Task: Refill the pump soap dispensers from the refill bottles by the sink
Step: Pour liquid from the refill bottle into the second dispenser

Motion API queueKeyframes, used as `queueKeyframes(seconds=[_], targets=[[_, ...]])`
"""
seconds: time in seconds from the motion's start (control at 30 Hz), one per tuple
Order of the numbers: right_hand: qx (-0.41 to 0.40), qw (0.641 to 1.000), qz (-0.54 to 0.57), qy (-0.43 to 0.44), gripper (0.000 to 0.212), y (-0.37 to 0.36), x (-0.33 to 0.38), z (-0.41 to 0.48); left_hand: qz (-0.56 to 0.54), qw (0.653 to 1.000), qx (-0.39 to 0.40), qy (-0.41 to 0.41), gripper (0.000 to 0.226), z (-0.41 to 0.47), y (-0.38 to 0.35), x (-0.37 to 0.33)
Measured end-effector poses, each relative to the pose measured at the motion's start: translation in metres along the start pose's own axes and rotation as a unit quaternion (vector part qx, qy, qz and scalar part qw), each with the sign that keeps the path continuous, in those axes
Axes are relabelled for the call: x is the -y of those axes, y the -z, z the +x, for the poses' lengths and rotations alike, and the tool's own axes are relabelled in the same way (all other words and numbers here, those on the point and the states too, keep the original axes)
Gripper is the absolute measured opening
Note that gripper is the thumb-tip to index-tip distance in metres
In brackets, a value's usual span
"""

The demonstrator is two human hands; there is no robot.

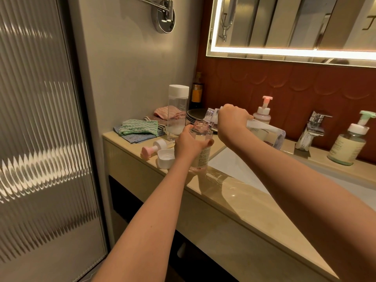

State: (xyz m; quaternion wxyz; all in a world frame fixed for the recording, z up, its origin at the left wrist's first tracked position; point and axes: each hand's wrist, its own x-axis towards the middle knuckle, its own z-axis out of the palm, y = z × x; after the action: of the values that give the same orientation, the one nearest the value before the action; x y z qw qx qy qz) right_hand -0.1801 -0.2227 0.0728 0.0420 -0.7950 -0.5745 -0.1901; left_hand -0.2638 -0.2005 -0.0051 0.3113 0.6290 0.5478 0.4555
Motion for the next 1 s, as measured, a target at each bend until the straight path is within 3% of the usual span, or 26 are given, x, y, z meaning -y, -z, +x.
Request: queueKeyframes(seconds=[1.0], targets=[[0.006, 1.000, -0.017, 0.006, 0.054, -0.0001, 0.0002, 0.0004, -0.002, 1.000, 0.000, -0.004, 0.082, -0.0026, 0.0015, -0.0017]])
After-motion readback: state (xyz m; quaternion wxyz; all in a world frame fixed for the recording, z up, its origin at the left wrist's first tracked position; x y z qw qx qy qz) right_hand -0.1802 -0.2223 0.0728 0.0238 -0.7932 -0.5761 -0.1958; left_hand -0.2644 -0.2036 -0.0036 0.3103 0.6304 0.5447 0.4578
